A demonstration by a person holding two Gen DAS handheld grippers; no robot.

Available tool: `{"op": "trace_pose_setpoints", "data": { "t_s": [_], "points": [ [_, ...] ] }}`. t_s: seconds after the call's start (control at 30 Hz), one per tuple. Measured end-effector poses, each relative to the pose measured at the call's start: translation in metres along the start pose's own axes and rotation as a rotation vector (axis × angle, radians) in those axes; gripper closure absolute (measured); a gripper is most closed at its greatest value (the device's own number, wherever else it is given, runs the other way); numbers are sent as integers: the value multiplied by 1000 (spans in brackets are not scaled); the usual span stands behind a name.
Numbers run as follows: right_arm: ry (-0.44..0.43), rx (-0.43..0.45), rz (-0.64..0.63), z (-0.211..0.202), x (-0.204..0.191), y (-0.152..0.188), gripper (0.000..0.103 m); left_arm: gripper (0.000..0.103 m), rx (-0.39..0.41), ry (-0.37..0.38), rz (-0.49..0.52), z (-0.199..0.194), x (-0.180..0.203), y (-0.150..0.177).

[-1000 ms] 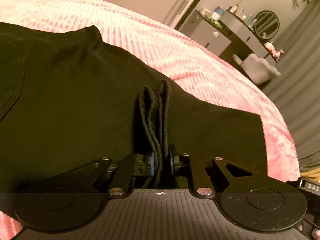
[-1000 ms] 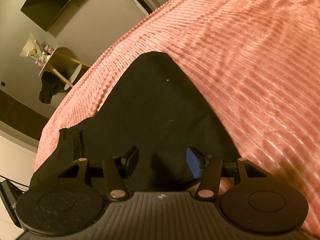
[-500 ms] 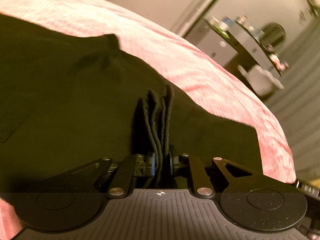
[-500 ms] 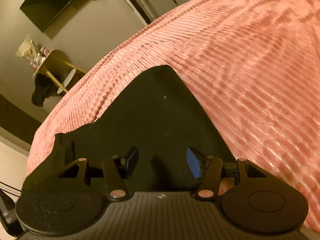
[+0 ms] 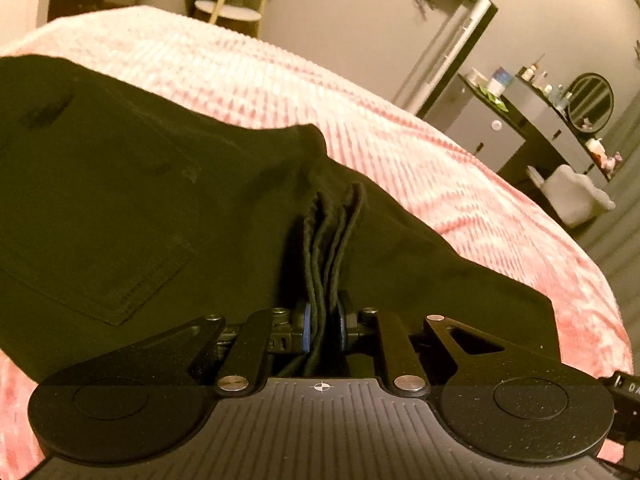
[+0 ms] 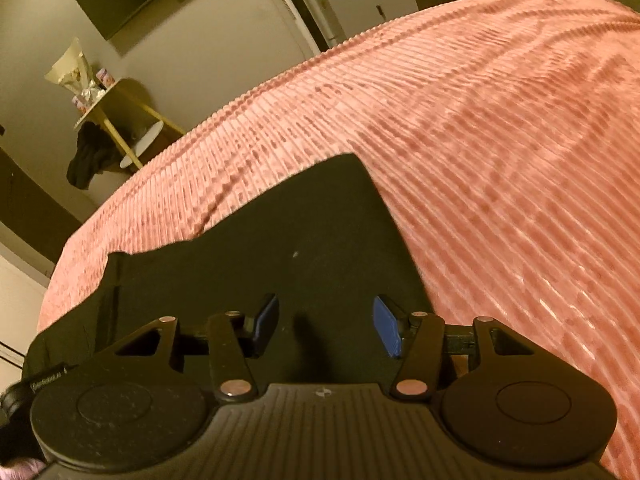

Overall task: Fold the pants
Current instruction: 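Hold the waistband with the left gripper while the right gripper folds the leg over, then open the left gripper and release the waistband layers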

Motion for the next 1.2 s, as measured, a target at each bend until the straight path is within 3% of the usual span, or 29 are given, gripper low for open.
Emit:
{"op": "trace_pose_setpoints", "data": {
  "t_s": [0.07,0.23,0.33,0.5,0.63,0.7,0.77,0.9,1.0,1.2],
  "points": [
    [-2,10,-12,3,0,-4,63,88,21,-15,32,-3,3,1],
    [13,-10,-4,25,5,-9,63,85,27,-45,93,0,8,2],
    [22,-19,-22,38,5,-11,63,72,45,-88,67,8,0,-5],
    [-14,5,-1,52,5,-15,55,55,31,4,-30,28,-2,-19],
    [-33,26,-12,53,1,-14,45,65,4,-3,-11,47,-5,-23],
    [-51,33,9,52,3,-15,45,84,-2,18,-9,47,-2,-23],
    [-90,50,50,49,7,-18,44,88,24,21,-1,40,5,-23],
    [-169,121,103,32,8,-22,45,88,136,57,-35,18,11,-32],
    [-197,169,64,20,1,-22,45,88,198,52,10,2,16,-36],
    [-180,149,7,24,-7,-19,45,88,157,-57,22,22,-1,-27]
  ]
}}
Point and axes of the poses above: each gripper's, at about its wrist camera, not at the fingertips, and z roughly the way its jaws point, x to its right, y to its underside, the point moved 8 cm from there along z, roughly the way its jaws point, and after that the axes turned 2 degrees about -z, right-handed, at the moved point
